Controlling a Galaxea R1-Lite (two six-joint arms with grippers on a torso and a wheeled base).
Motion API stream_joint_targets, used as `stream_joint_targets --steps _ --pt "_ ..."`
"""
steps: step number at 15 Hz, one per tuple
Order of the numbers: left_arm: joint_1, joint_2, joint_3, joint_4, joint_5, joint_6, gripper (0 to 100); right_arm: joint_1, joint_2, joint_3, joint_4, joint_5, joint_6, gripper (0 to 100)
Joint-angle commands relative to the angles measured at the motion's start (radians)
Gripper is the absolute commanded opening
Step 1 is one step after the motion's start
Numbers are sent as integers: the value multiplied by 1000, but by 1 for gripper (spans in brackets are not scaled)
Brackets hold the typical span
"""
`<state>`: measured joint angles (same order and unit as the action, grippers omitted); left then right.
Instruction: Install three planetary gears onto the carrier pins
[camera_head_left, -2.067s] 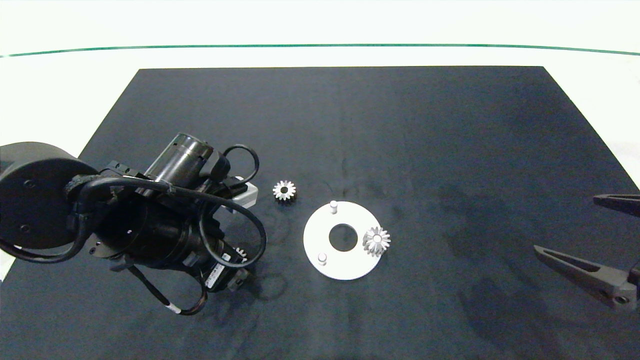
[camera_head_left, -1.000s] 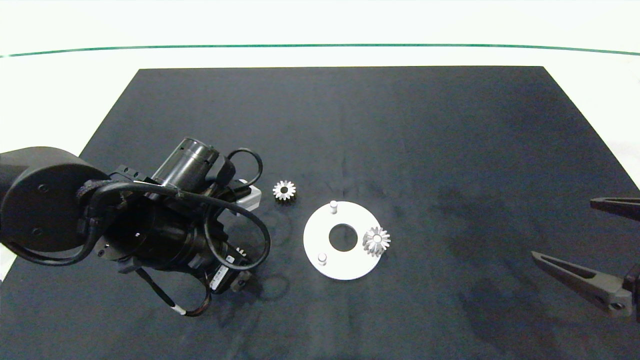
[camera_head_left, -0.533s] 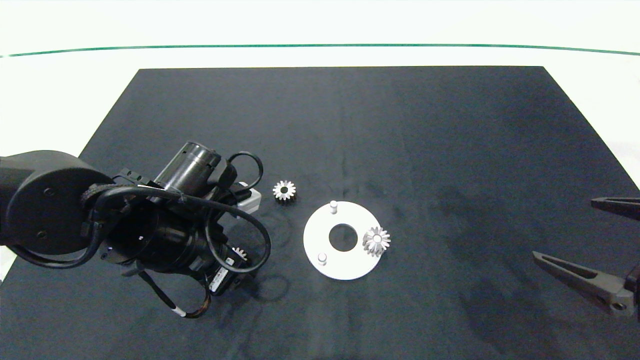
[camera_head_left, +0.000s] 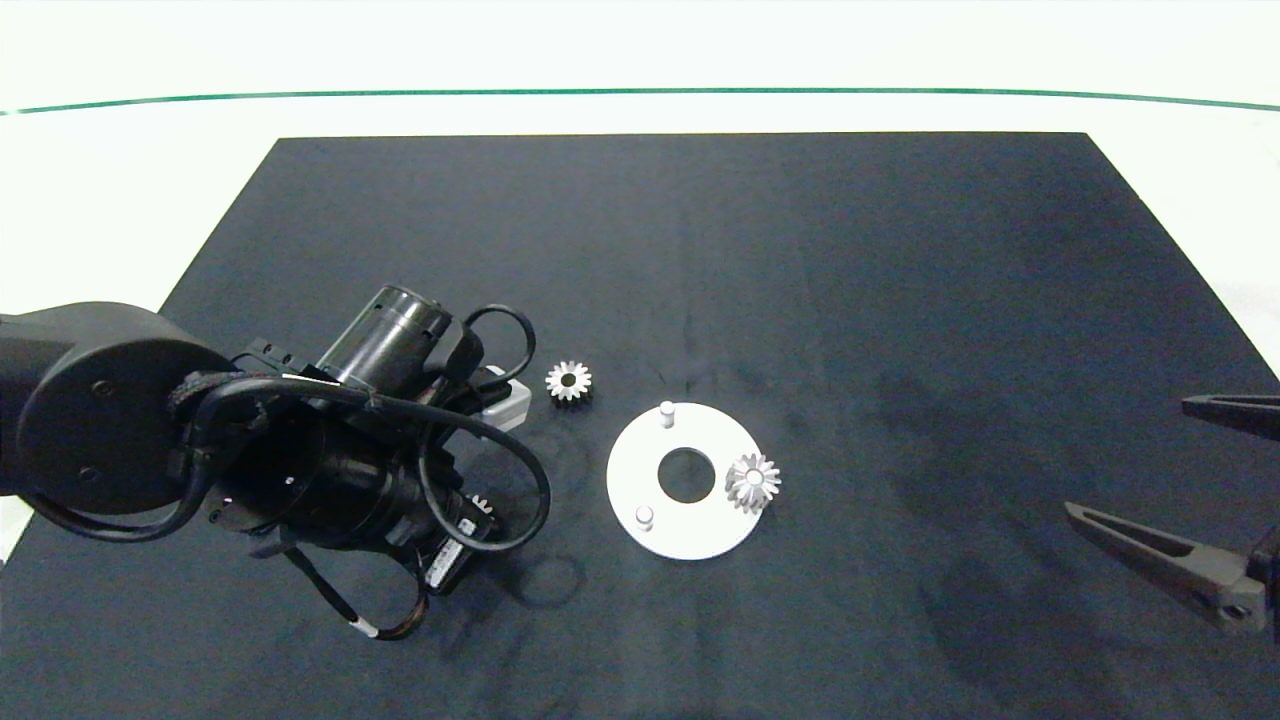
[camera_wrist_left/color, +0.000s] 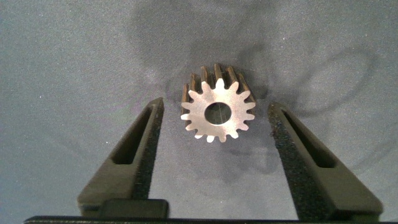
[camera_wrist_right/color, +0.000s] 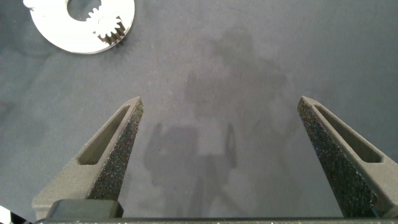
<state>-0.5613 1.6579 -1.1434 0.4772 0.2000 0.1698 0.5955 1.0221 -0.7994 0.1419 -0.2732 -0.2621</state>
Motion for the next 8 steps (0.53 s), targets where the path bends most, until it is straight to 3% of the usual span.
stream_joint_targets --steps 1,8 --pt "-12 3 1 -2 1 -1 60 3 4 0 1 -1 -2 100" --pt "-16 16 27 -26 1 -3 45 3 9 5 1 0 -2 100"
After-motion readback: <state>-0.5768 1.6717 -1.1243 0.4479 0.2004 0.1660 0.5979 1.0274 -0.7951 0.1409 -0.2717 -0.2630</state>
